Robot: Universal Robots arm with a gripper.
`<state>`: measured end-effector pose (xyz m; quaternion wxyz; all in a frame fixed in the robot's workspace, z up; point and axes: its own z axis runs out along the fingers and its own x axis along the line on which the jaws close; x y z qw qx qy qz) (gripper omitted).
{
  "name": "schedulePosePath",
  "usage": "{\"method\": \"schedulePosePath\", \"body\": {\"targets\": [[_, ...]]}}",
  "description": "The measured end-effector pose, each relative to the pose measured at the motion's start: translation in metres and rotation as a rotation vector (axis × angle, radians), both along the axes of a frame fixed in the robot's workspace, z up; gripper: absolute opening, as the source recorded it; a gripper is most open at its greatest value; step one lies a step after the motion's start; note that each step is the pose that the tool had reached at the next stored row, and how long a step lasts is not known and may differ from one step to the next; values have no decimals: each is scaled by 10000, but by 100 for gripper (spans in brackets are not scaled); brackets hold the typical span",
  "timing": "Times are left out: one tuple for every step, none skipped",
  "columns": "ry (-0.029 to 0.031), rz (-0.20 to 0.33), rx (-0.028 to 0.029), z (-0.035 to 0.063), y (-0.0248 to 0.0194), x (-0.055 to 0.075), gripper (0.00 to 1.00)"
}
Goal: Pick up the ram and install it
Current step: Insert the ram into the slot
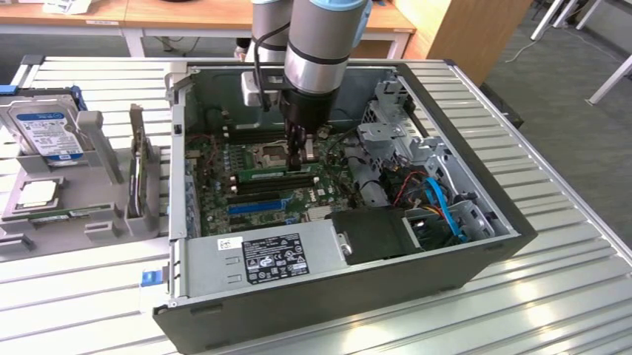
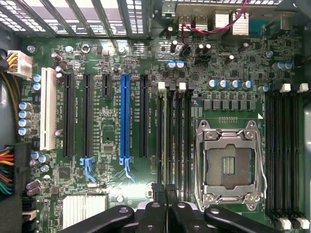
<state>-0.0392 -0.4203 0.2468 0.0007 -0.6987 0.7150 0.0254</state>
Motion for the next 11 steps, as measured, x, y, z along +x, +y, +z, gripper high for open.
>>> {"method": "schedulePosePath", "body": {"targets": [[0,-23,-1,0,0,0,12],[0,-23,0,0,0,0,12],[-1,-24,0,0,0,0,12],[0,-24,0,0,0,0,12],[-2,-24,3,-3,0,0,12],[-3,-24,6,-9,1,0,12],[-2,-24,4,-14,1,0,12],[0,-24,1,-18,0,0,12],[-1,-24,2,-23,0,0,12],[0,-24,0,-27,0,-1,12],[0,-24,0,-31,0,-1,12]]}}
